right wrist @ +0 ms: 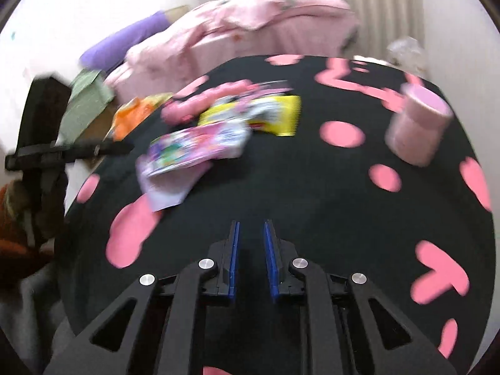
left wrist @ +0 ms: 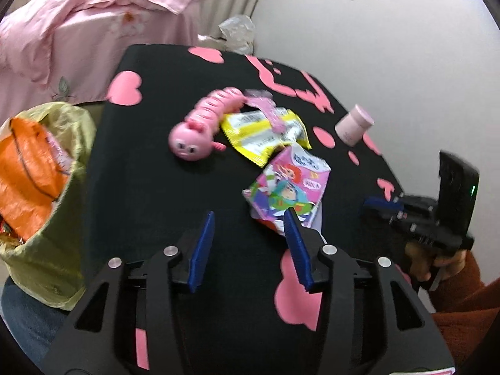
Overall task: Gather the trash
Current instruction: 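Grasp the pink Kleenex pack with the right gripper, then grasp the clear plastic wrapper with the left gripper while the right gripper holds the Kleenex pack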
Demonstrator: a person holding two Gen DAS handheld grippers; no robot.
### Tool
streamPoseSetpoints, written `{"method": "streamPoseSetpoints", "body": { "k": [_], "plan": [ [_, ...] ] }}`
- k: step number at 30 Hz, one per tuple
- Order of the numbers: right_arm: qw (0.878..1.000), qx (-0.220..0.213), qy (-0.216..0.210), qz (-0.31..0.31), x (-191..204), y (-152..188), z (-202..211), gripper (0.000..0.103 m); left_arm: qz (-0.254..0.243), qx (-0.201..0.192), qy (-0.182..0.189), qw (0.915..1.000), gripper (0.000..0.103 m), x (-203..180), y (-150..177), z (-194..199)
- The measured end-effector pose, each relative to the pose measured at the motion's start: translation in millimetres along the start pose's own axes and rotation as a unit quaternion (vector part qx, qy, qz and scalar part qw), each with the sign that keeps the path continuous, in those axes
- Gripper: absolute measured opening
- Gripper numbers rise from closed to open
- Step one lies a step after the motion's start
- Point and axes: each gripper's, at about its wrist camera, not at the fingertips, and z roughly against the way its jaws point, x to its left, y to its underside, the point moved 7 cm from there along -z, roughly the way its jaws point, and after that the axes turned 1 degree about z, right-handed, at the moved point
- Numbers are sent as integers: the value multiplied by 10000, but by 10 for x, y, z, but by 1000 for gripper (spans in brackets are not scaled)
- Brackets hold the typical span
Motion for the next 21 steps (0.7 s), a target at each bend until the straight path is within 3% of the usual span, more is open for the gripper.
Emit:
{"method": "streamPoseSetpoints", "body": {
  "k": [1,3,5,9,14,16,17,21],
  "plan": [
    [9998,-80,-17,-204,-72,-17,31,20,-104,121,58,9999,45,-86,29,-63],
    [9987,-264,-156,-415,-128,-85,66,48,-231,263,59,9994,45,-163,97,-124],
    [9965,-564,-482,-377,-39,-201,86,60,-202,287,-38,9994,46,-158,141,-144],
    [9965,-295,-737,-241,127,-378,-154,60,188,135,-26,9997,56,-43,155,-45],
    [9979,-69,-495,-411,160,-674,-630,60,384,123,-77,9992,57,54,204,20],
    [9956,174,-830,-401,272,-681,-770,48,387,151,-78,9991,57,51,232,25],
    [9949,237,-908,-375,302,-678,-801,30,367,176,-65,9991,57,40,248,26],
    [9934,216,-1105,-203,409,-664,-758,12,254,262,-37,9993,57,-28,283,10]
  ]
}}
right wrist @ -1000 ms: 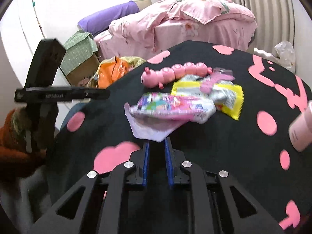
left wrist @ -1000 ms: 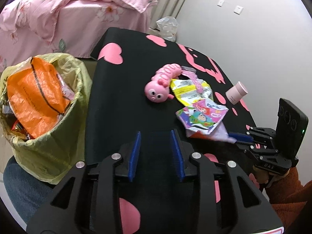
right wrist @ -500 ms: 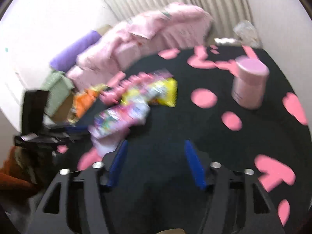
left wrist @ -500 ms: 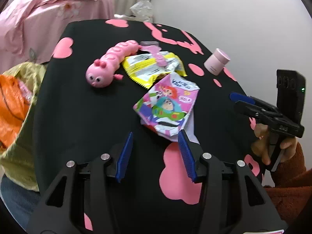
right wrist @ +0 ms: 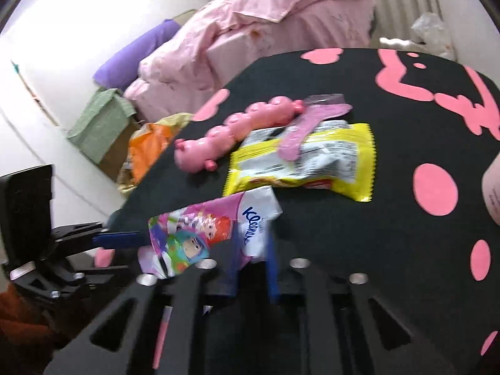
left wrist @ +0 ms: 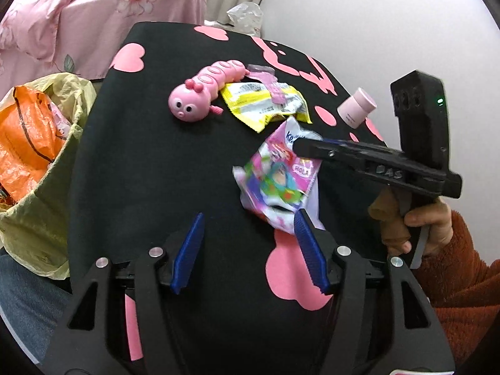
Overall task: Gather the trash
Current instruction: 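Grasp the clear plastic wrapper with the left gripper while the right gripper holds the Kleenex pack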
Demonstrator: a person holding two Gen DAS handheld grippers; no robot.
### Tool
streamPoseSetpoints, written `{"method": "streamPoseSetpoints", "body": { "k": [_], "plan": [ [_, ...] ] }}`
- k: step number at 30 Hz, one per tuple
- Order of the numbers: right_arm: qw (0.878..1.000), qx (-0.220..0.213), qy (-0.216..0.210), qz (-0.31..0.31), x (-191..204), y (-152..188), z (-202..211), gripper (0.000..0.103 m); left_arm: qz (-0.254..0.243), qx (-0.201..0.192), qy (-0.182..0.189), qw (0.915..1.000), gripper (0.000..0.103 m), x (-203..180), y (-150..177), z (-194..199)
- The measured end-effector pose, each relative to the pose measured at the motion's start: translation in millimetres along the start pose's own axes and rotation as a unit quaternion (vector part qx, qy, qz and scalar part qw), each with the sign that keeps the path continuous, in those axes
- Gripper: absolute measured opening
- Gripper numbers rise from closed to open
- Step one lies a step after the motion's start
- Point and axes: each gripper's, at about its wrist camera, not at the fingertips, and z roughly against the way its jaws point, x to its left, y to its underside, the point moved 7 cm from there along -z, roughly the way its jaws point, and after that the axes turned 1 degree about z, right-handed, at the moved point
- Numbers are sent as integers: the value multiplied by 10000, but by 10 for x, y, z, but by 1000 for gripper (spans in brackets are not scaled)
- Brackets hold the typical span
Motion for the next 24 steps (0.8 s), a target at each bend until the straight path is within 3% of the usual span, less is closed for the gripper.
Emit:
{"method": "streamPoseSetpoints", "body": {
  "k": [6,9,12,15,17,21,24],
  "plan": [
    [9955,-846,425,-30,-117,-44,674,11,-78,175,183,9996,57,-151,30,-84],
    [9879,-1222,954,-76,-285,-11,1031,11,-249,329,138,9991,56,-280,67,-165],
    [9802,-1389,1401,-155,-447,92,1257,11,-361,405,-141,9984,52,-358,80,-197],
    [9778,-1402,1530,-304,-571,207,1347,11,-124,478,-98,9987,50,-365,85,-203],
    [9756,-1355,1702,-280,-622,297,1336,11,72,501,-100,9987,44,-336,69,-209],
    [9767,-1300,1688,-249,-668,356,1311,11,145,508,-362,9979,13,-315,24,-292],
    [9764,-1364,1669,-88,-582,343,1332,10,101,497,-356,9981,3,-349,10,-325]
  ]
}}
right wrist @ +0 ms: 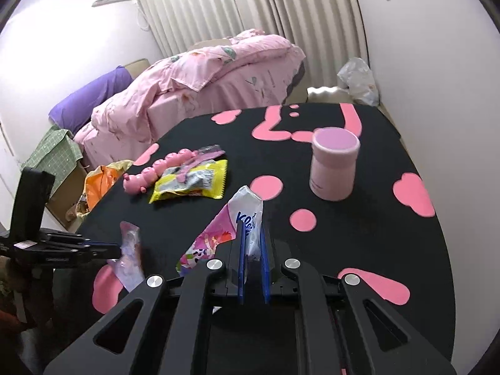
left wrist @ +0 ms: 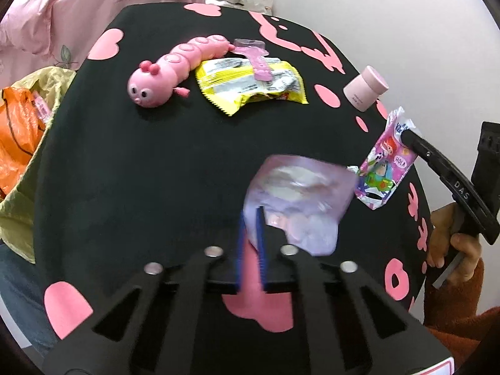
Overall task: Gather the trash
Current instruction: 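Grasp the clear plastic wrapper with the left gripper while the right gripper holds the Kleenex pack, then carry the Kleenex pack and clear wrapper over the yellow trash bag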
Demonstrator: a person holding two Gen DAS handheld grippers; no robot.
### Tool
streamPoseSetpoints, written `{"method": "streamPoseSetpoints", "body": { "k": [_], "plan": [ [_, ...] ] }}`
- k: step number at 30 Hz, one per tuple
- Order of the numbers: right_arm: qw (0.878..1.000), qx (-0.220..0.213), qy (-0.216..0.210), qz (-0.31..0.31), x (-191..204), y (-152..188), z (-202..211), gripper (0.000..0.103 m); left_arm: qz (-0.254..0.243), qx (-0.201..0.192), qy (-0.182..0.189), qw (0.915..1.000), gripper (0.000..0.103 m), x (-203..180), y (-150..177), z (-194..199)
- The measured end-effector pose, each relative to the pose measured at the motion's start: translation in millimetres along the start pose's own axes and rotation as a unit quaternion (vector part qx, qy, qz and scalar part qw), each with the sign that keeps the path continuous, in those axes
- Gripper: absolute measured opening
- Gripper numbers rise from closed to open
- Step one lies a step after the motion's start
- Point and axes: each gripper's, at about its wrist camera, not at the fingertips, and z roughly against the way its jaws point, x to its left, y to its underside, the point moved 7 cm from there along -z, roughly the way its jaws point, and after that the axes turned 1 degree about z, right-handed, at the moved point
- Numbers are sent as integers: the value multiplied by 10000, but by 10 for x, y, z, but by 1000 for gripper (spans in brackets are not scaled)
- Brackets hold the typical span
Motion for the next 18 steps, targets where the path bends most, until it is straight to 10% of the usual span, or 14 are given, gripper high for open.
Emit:
{"method": "streamPoseSetpoints", "body": {
  "k": [18],
  "plan": [
    [9939,-520,-149,958,676,-410,359,10,276,-1657,-237,9855,1,471,-238,1113]
  ]
}}
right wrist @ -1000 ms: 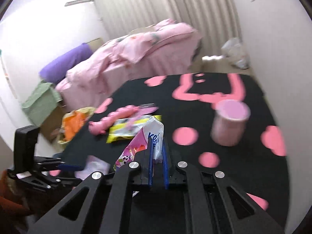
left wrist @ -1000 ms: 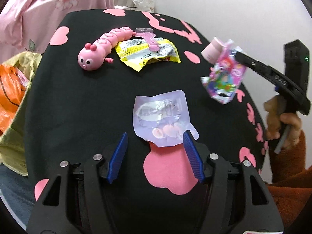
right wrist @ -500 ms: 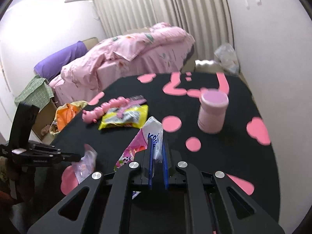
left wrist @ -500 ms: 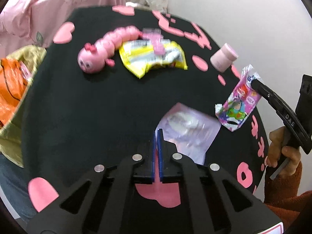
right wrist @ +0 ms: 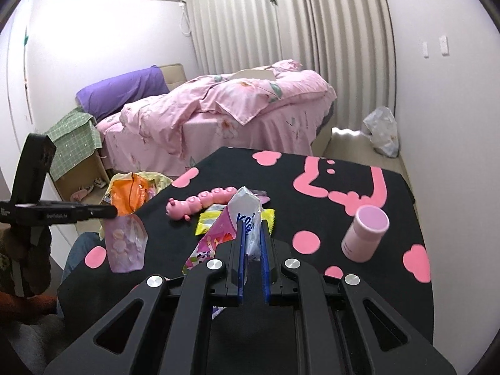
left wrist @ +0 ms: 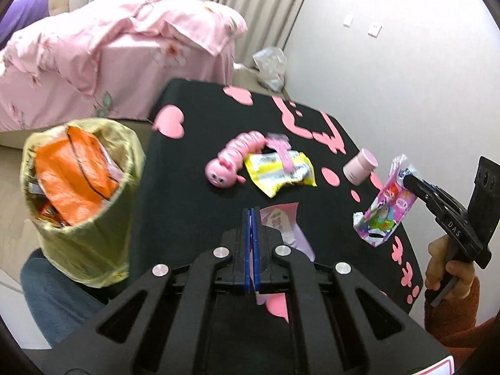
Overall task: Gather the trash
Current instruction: 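Carry the Kleenex pack and clear wrapper over the yellow trash bag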
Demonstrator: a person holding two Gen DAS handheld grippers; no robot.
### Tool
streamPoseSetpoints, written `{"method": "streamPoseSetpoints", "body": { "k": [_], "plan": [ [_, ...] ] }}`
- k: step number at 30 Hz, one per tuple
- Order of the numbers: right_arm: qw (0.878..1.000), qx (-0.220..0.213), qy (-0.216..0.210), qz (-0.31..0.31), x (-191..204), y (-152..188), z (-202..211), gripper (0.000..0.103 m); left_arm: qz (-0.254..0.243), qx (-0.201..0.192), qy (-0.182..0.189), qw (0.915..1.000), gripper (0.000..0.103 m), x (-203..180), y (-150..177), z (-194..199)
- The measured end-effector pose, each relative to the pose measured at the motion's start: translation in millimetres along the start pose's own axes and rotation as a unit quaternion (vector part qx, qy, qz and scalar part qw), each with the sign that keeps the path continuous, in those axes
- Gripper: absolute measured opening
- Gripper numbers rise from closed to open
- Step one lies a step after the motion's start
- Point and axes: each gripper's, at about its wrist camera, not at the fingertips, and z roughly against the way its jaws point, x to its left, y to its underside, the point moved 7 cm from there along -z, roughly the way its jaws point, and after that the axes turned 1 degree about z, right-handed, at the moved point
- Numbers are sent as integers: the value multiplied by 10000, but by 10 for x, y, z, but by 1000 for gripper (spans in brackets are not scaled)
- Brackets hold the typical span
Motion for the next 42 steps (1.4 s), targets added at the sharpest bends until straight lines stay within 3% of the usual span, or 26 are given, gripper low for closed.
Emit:
{"method": "streamPoseSetpoints", "body": {
  "k": [3,5,9,12,14,17,23,24,25,26,29,35,38,42],
  "plan": [
    [10000,39,-21,50,60,3,-26,11,-259,-71,-115,9996,1,8,73,-26],
    [9999,87,-39,37,68,18,-54,10,-260,142,83,9995,2,25,191,-131],
    [9997,241,-72,-6,72,93,-123,10,-66,469,326,9983,19,94,374,-280],
    [9994,309,-102,-71,46,143,-148,10,-102,534,198,9983,32,166,462,-305],
    [9992,339,-133,-138,27,176,-166,10,7,606,61,9981,32,263,531,-335],
    [9985,450,-212,-237,26,252,-231,10,321,854,207,9956,32,322,615,-425],
    [9980,541,-264,-185,90,310,-285,10,60,902,-18,9959,32,195,601,-552],
    [9980,543,-267,-189,90,308,-289,10,-17,915,-4,9958,26,153,605,-563],
    [9980,541,-269,-188,98,303,-290,10,-67,943,38,9955,8,127,616,-579],
    [9980,534,-273,-173,111,292,-292,10,-142,963,67,9952,6,88,634,-587],
    [9982,521,-295,-83,158,258,-306,10,-206,692,-39,9974,4,100,566,-491],
    [9968,506,-581,190,428,7,-442,10,247,-31,-173,9995,2,479,252,-49],
    [9947,499,-832,350,621,-197,-568,10,451,-473,-425,9970,2,815,27,240],
    [9885,510,-1275,636,1056,-624,-1021,10,859,-1036,-837,9874,2,1390,-276,576]
  ]
}}
